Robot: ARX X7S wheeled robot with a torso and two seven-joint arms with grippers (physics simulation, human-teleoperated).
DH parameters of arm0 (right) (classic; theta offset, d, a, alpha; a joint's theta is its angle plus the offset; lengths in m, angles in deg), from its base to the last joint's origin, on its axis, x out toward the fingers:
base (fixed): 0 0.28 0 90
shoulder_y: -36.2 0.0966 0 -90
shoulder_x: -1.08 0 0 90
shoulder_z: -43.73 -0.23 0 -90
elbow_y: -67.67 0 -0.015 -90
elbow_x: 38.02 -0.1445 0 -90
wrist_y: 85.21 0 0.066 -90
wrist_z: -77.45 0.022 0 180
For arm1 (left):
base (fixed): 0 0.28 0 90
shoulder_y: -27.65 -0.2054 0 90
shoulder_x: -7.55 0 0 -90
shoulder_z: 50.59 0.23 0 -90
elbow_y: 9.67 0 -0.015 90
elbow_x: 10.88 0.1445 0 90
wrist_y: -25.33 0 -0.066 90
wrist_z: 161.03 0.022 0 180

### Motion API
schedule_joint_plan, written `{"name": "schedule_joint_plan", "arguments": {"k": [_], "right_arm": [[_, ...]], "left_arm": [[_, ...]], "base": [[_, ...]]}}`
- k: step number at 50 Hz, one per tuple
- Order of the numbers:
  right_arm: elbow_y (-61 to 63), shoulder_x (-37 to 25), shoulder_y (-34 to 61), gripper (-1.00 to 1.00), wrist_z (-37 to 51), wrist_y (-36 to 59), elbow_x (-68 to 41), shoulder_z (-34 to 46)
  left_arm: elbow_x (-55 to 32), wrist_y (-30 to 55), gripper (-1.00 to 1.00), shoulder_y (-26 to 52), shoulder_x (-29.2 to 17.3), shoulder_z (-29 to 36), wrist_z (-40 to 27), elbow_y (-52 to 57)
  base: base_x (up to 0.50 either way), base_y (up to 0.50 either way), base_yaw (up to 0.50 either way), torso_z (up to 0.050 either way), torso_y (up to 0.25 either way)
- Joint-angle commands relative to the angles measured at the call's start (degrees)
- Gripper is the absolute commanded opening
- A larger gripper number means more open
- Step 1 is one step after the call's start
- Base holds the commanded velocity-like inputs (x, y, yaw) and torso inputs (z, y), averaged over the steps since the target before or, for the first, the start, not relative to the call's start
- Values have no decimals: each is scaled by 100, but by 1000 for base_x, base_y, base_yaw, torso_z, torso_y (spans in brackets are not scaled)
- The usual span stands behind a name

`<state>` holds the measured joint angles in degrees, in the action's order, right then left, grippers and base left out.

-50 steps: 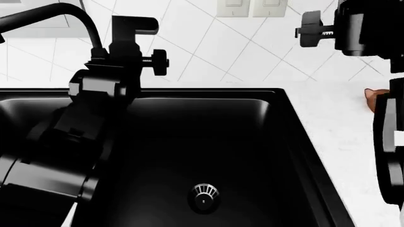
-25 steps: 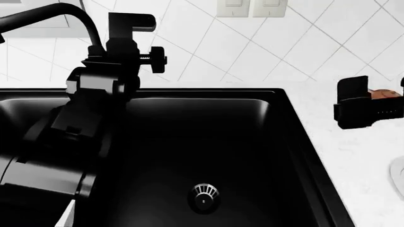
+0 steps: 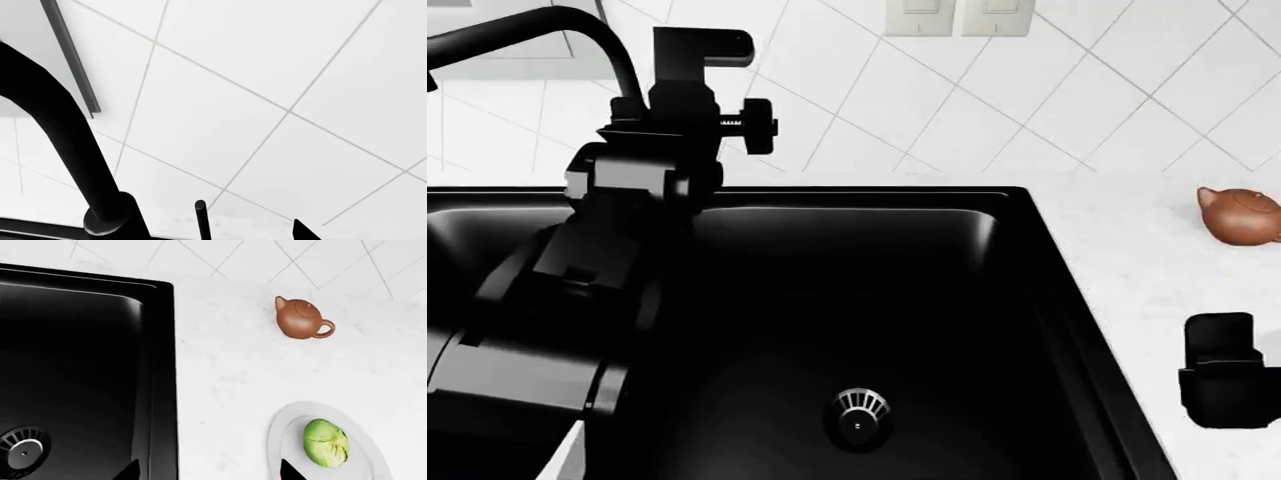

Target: Pick the brussel sprout from the counter and place it in the sink. Then turn on the sink faucet.

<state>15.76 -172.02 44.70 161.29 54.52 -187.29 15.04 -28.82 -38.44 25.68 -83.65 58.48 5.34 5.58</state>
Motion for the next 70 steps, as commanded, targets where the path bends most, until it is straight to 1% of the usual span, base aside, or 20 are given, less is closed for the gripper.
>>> {"name": "schedule_joint_plan", "arguments": {"k": [1,13,19,28,34,50,58,64,70], "right_arm": [[-343,-685,12,100,-501,-2,203,-251],[-1464,-690,-44,100,-575,83,472,-258],[-1574,-690,-58,100,-572,28,503,-275],[-1842,-690,-73,100,-699,23,702,-307],[-2270,-690,-247,100,-1143,-126,1144,-164],[-2730,-690,-828,100,-1945,-645,2015,343],[-2851,-690,-978,100,-2150,-765,2205,460],[-2957,-690,-1099,100,-2335,-921,2340,558],[-3103,-690,-1228,100,-2500,-1066,2434,664]], "left_arm": [[210,-101,100,-40,115,-169,122,-22],[489,-86,100,-36,115,-436,160,-22],[377,-94,100,-55,115,-328,141,-22],[498,-83,100,-63,114,-446,174,-22],[531,-66,100,-42,114,-471,187,-22],[595,-91,100,-114,114,-560,208,-22],[712,-85,100,-116,112,-686,228,-22],[614,-80,100,-111,114,-593,228,-22],[714,-71,100,-107,112,-695,239,-22]], "base": [[0,0,0,0,0],[0,0,0,0,0],[0,0,0,0,0],[0,0,0,0,0],[0,0,0,0,0],[0,0,0,0,0],[0,0,0,0,0],[0,0,0,0,0],[0,0,0,0,0]]}}
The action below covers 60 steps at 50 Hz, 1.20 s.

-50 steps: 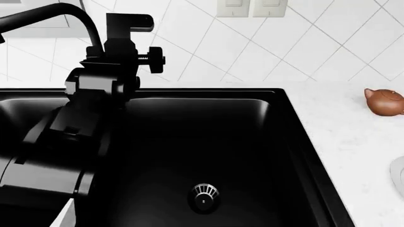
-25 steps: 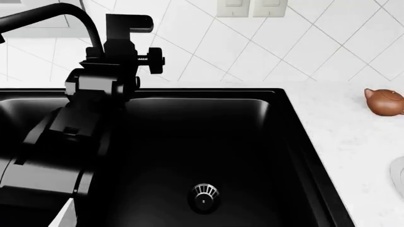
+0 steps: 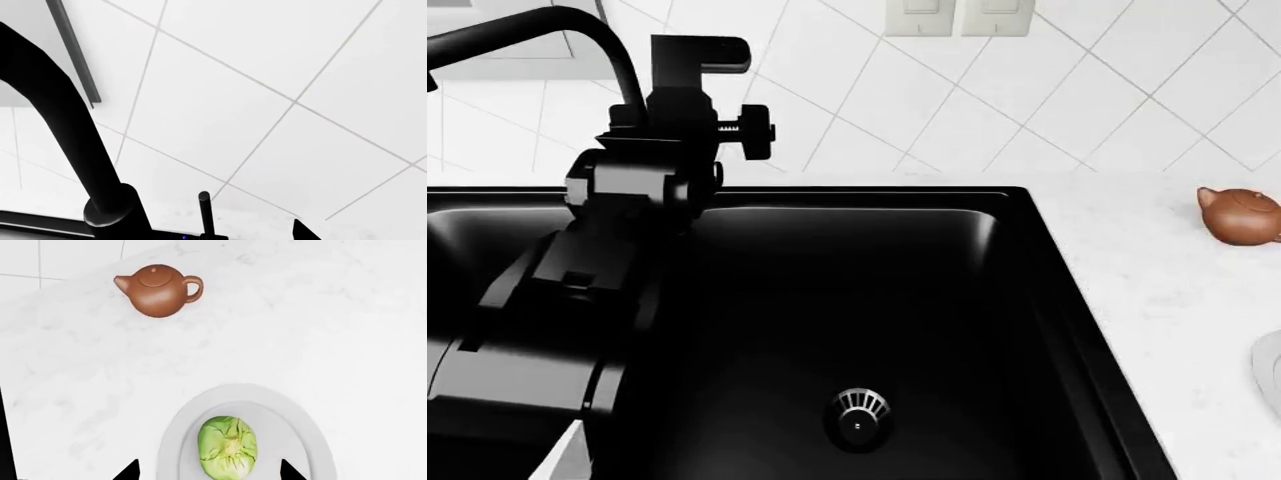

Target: Pick the brussel sprout from the counter and place it in the sink. Then turn on the sink faucet.

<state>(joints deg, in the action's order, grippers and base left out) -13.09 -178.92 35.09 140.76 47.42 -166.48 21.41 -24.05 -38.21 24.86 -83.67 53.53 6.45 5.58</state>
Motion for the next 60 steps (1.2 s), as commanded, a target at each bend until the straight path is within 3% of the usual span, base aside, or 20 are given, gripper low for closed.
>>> {"name": "schedule_joint_plan", "arguments": {"k": [1,28,60], "right_arm": [[-245,0,-290,100,-471,-392,370,46],[-1026,182,-997,100,-1279,-1278,523,640],[-1518,770,-1165,100,-1543,-1202,704,724]], "left_arm": [[231,-94,100,-23,116,-189,132,-22],[320,-128,100,-138,113,-231,136,-22],[279,-118,100,-140,116,-184,160,-22]], "base": [[0,0,0,0,0],[0,0,0,0,0],[0,0,0,0,0]]}}
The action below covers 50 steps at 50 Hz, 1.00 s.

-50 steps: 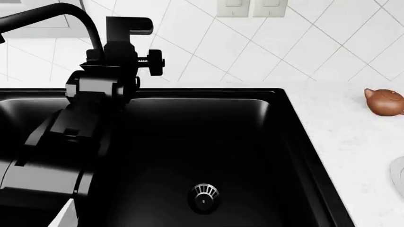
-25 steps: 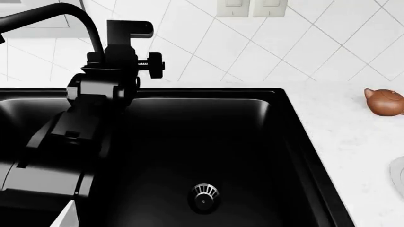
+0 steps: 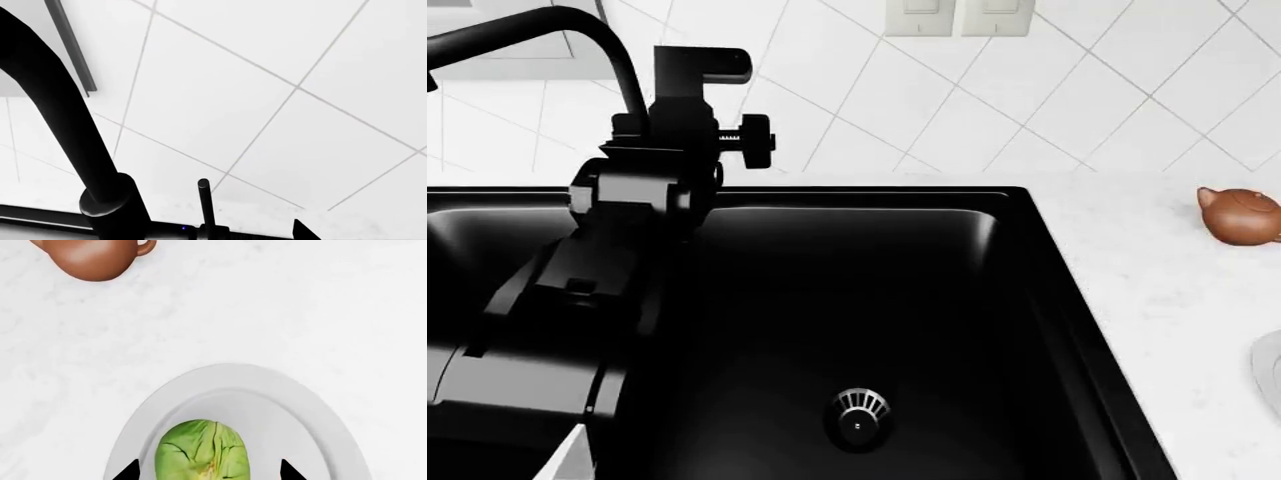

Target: Pick the brussel sprout from the counter and place it in the sink. Then turn on the sink faucet.

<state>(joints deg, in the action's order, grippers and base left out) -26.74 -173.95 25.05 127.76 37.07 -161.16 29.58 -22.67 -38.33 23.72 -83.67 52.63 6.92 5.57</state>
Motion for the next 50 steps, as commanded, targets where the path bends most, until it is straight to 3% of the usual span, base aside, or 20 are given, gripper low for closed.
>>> {"name": "schedule_joint_plan", "arguments": {"k": [1,14,15,29,35,39,42,47,50], "right_arm": [[-168,291,-177,100,-252,-177,165,-83],[-282,373,-296,100,-330,-310,141,-43],[-257,362,-294,-100,-309,-343,153,-51],[88,209,-11,-100,-164,-147,208,-286],[1326,-88,1147,-100,855,1065,48,-1196],[1731,410,2037,-100,1713,1965,-512,-1726],[1806,968,2300,-100,1918,2105,-936,-1793],[1692,1962,2208,-100,1720,2015,-846,-1667],[1290,2863,2169,-100,1380,1982,-646,-1553]], "left_arm": [[141,-106,100,-25,115,-89,112,-22],[98,-106,100,-39,113,-36,107,-22],[125,-105,100,-40,113,-59,112,-22],[214,-86,100,4,115,-136,141,-22],[274,-84,100,3,113,-188,141,-22],[270,-88,100,14,113,-197,152,-22],[347,-87,100,19,107,-280,166,-22],[360,-80,100,45,115,-290,160,-22],[219,-87,100,56,117,-137,131,-22]], "base": [[0,0,0,0,0],[0,0,0,0,0],[0,0,0,0,0],[0,0,0,0,0],[0,0,0,0,0],[0,0,0,0,0],[0,0,0,0,0],[0,0,0,0,0],[0,0,0,0,0]]}}
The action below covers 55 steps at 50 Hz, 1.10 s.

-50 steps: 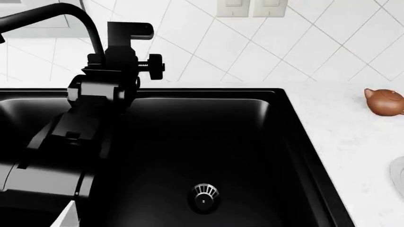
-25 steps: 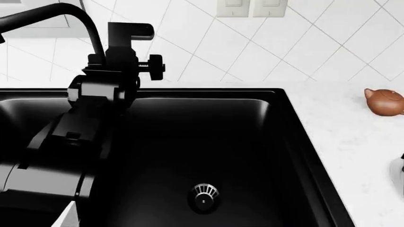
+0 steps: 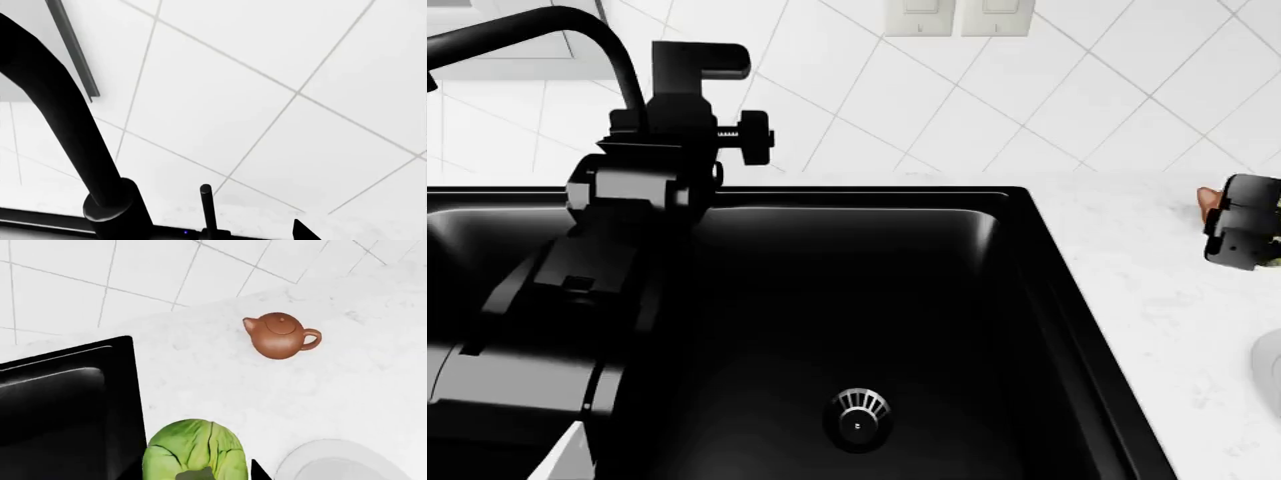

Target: Pick the brussel sprout from the counter and place it in the sink. Then turn on the sink faucet.

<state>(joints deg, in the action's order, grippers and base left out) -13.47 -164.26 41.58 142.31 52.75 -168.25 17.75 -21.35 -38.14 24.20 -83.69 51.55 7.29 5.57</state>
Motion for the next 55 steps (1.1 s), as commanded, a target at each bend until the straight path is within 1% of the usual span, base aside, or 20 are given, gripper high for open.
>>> {"name": "schedule_joint_plan", "arguments": {"k": [1,2,3,5,12,16,17,21,29,34,35,37,39,40,42,45,52,55], "right_arm": [[-125,2052,522,-100,-128,417,173,-346],[-319,2426,502,-100,-360,462,335,-286],[-414,2565,500,-100,-399,462,408,-252],[-849,3172,480,-100,-782,508,702,-135],[-1715,4316,362,-100,-1664,548,1365,143],[-1834,4503,337,-100,-1822,530,1449,172],[-2237,4778,236,-100,-2186,499,1725,300],[-2775,5041,59,-100,-2628,469,2082,506],[-3294,5621,-492,-100,-2981,444,2700,1092],[-3908,6302,-755,-100,-3488,339,3263,1522],[-4332,6634,-776,-100,-3790,285,3512,1701],[-4941,7007,-894,-100,-4217,122,3845,1935],[-4990,7031,-889,-100,-4255,115,3866,1947],[-5803,7455,-1039,-100,-4872,-169,4225,2191],[-5987,7533,-1233,-100,-5053,-312,4283,2428],[-6076,7534,-1399,-100,-5139,-413,4281,2565],[-6182,7534,-1792,-100,-5075,-294,4533,2595],[-6138,7534,-1931,-100,-5182,-229,4642,2557]], "left_arm": [[48,-106,100,10,118,-2,85,-22],[-3,-115,100,5,119,54,92,-22],[-28,-117,100,2,118,74,85,-22],[-25,-118,100,-6,116,74,95,-22],[39,-110,100,19,118,13,124,-22],[9,-113,100,21,117,45,119,-22],[2,-117,100,9,117,42,135,-22],[-39,-116,100,15,118,91,134,-22],[-355,-117,100,35,120,391,90,-22],[-465,-110,100,62,120,493,75,-22],[-464,-106,100,70,119,504,78,-22],[-431,-108,100,71,118,467,89,-22],[-414,-107,100,70,119,451,92,-22],[-385,-112,100,66,117,414,110,-22],[-295,-107,100,65,116,336,126,-22],[-205,-110,100,61,116,243,141,-22],[-258,-129,100,9,120,289,148,-22],[-296,-123,100,22,119,317,143,-22]], "base": [[0,0,0,0,0],[0,0,0,0,0],[0,0,0,0,0],[0,0,0,0,0],[0,0,0,0,0],[0,0,0,0,0],[0,0,0,0,0],[0,0,0,0,0],[0,0,0,0,0],[0,0,0,0,0],[0,0,0,0,0],[0,0,0,0,0],[0,0,0,0,0],[0,0,0,0,0],[0,0,0,0,0],[0,0,0,0,0],[0,0,0,0,0],[0,0,0,0,0]]}}
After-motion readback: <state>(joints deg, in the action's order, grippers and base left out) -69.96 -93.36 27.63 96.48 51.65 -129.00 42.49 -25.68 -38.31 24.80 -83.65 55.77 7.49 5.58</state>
